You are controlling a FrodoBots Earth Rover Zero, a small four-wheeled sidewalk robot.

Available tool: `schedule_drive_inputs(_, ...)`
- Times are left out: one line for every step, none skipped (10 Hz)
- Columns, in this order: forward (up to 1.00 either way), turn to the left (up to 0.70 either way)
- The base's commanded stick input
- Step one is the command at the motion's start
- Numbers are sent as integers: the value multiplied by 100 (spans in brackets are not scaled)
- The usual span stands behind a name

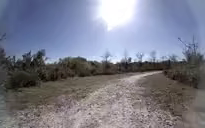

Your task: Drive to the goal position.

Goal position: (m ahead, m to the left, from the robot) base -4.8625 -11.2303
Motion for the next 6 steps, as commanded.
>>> schedule_drive_inputs(70,-4)
schedule_drive_inputs(70,-13)
schedule_drive_inputs(70,-9)
schedule_drive_inputs(70,-5)
schedule_drive_inputs(70,-5)
schedule_drive_inputs(70,-13)
